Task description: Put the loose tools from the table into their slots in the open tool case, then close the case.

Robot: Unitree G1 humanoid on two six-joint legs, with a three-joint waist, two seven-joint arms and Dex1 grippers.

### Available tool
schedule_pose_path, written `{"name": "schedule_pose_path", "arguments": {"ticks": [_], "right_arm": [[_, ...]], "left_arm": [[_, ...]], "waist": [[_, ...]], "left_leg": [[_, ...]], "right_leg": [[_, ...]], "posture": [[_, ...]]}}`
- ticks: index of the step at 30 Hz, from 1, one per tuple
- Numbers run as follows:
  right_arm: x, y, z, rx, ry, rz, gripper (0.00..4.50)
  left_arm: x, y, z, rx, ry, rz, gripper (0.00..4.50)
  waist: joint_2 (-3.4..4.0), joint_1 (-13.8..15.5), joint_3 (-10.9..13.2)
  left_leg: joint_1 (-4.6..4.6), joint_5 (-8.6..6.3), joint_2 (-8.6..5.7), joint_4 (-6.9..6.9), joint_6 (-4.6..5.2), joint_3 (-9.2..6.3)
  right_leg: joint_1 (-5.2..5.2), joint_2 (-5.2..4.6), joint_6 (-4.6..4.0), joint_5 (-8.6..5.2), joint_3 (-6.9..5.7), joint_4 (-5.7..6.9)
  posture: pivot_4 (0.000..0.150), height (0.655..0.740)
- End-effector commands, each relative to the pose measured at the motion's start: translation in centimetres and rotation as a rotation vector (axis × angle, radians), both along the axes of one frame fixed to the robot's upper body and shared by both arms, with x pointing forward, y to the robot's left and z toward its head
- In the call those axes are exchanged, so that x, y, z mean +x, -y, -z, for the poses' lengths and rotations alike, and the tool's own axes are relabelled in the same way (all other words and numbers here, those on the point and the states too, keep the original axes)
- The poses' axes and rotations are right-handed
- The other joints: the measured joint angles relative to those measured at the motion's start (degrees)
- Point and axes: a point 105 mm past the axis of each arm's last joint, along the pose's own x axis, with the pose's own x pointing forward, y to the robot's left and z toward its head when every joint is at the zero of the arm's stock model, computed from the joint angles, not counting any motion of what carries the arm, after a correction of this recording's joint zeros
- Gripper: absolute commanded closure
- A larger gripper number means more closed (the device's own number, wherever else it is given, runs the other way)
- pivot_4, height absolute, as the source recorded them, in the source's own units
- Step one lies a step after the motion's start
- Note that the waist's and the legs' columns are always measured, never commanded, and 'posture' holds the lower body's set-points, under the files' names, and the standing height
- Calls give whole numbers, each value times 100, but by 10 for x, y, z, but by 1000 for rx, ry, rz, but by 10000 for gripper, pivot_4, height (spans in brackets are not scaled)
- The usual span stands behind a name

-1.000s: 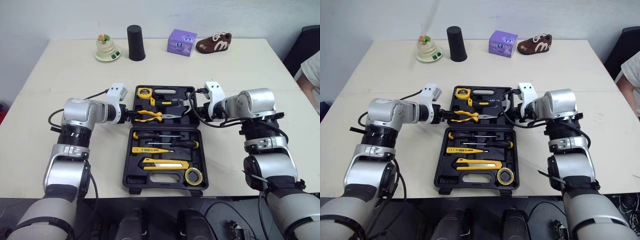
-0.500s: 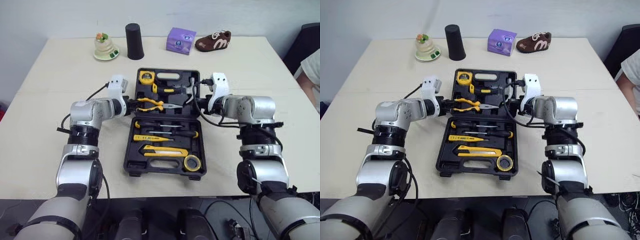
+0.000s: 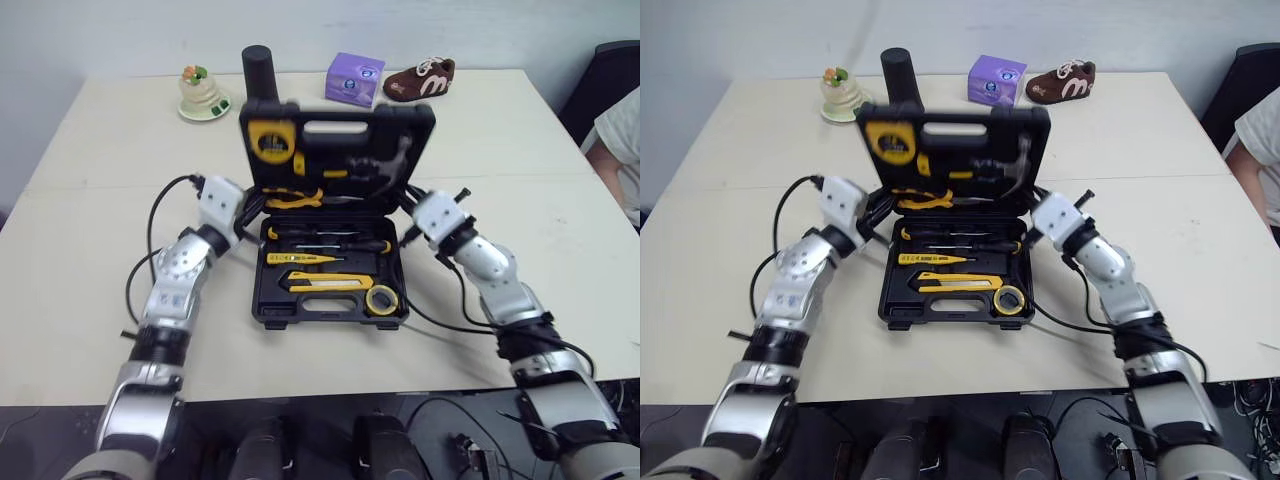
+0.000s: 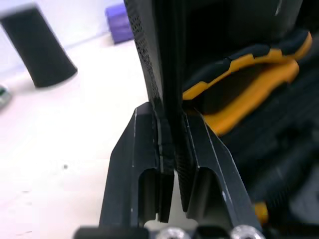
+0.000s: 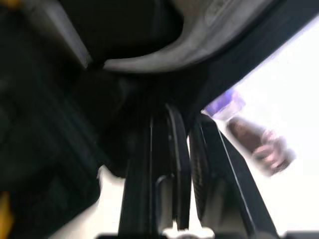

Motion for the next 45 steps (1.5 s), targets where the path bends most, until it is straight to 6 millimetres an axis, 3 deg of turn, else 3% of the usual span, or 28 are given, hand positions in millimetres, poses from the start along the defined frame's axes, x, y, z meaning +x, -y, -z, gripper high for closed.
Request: {"name": "schedule_pose_path", "arguments": {"ticks": [1, 3, 4, 5, 6, 10, 11, 13, 16, 21, 24, 25, 27, 29, 32, 33, 34, 41, 45], "right_arm": [[-4, 52, 24, -86, -12, 132, 45000], [-7, 56, 34, -102, -45, 128, 45000], [-8, 58, 36, -92, -64, 129, 45000], [-9, 58, 39, -75, -100, 120, 40735], [-10, 58, 41, -63, -123, 110, 36462], [-16, 59, 34, -19, -181, 58, 19677], [-24, 60, 37, -1, -261, 13, 15606], [-41, 68, 40, -1, -365, -54, 15606], [-55, 83, 38, 60, -458, -49, 15606], [-83, 94, 42, 121, -661, -46, 15606], [-96, 89, 41, 138, -739, -57, 15606], [-101, 87, 39, 147, -751, -69, 17835], [-110, 85, 39, 209, -801, -83, 22613], [-124, 82, 44, 209, -874, -125, 33613], [-131, 82, 45, 189, -899, -140, 44719], [-132, 82, 46, 188, -895, -138, 45000], [-134, 81, 51, 180, -907, -133, 45000], [-161, 68, 81, 63, -1093, -223, 45000], [-179, 42, 87, 33, -1174, -346, 45000]], "left_arm": [[-20, -37, -10, 94, 110, -67, 44840], [-30, -34, -1, 111, 94, -29, 44840], [-33, -36, 2, 108, 91, -30, 40524], [-34, -38, 6, 103, 78, -37, 36014], [-35, -40, 8, 99, 68, -43, 34343], [-49, -60, 14, 43, -23, -54, 16215], [-61, -67, 17, 8, -86, -24, 15815], [-84, -86, 21, -18, -190, -14, 15815], [-100, -98, 20, -27, -246, -41, 15815], [-105, -107, 15, -45, -255, -91, 15815], [-106, -103, 15, -57, -266, -74, 15815], [-106, -100, 16, -53, -271, -54, 15815], [-108, -90, 11, -111, -280, 26, 21042], [-108, -83, 6, -124, -284, 79, 28313], [-105, -80, 6, -108, -294, 96, 38804], [-100, -79, 4, -96, -285, 98, 43038], [-90, -78, 2, -71, -278, 99, 44277], [-44, -59, 1, 31, -302, 165, 44277], [-9, -38, 2, 105, -305, 162, 44277]], "waist": [[0, -15, 0], [0, -6, 0], [0, -2, 0], [0, 9, 0], [-1, 16, 0], [-1, 106, 0], [0, 102, 0], [0, 92, 0], [2, 135, 1], [4, 268, 2], [4, 302, 1], [4, 303, 1], [4, 307, 1], [3, 308, 1], [3, 312, 1], [3, 311, 1], [3, 311, 1], [1, 439, 0], [-2, 447, 0]], "left_leg": [[9, 0, 4, 0, 0, 3], [32, 1, 10, 0, -1, 0], [42, 1, 13, 2, -2, -9], [46, 1, 14, 2, -2, -10], [69, 0, 14, 1, -2, -13], [117, -2, 12, -15, 1, -14], [117, -2, 14, -15, 1, -14], [122, -4, 17, -30, -3, -13], [128, -8, 21, -41, -9, -27], [136, -21, 18, -6, 3, -59], [136, -32, 19, -6, 1, -60], [135, -33, 20, -7, -1, -60], [134, -37, 21, -15, -6, -57], [133, -36, 21, -22, -6, -53], [136, -38, 19, -16, 0, -45], [136, -40, 17, -10, 3, -42], [136, -40, 17, -6, 4, -41], [135, -37, 17, -3, 4, -37], [125, -40, 15, 15, 11, -24]], "right_leg": [[7, 3, 0, 0, -2, -1], [31, 5, 0, 0, -8, -3], [48, 7, -1, -1, -16, -7], [54, 7, -1, -1, -17, -9], [83, 6, -1, -1, -20, -15], [143, 4, -1, -1, -21, -51], [142, 4, -1, -1, -20, -51], [143, 4, -1, -1, -17, -57], [151, 5, -4, -2, -8, -64], [191, 0, -14, 1, -14, -93], [191, -5, -16, 3, -5, -99], [190, -3, -16, 3, -5, -100], [186, 4, -17, 3, -10, -102], [185, 7, -17, 3, -20, -97], [189, 7, -15, 3, -44, -102], [189, 6, -15, 4, -47, -105], [189, 5, -14, 4, -46, -106], [182, 11, -14, 4, -50, -97], [182, 12, -7, 7, -48, -90]], "posture": [[1500, 7340], [1500, 7340], [1500, 7340], [1500, 7340], [1500, 7340], [1500, 7340], [1500, 7340], [1500, 7340], [1500, 7340], [1500, 7340], [1500, 7340], [1500, 7340], [1500, 7340], [1500, 7340], [1500, 7340], [1500, 7340], [1500, 7340], [1500, 7340], [1500, 7340]]}}
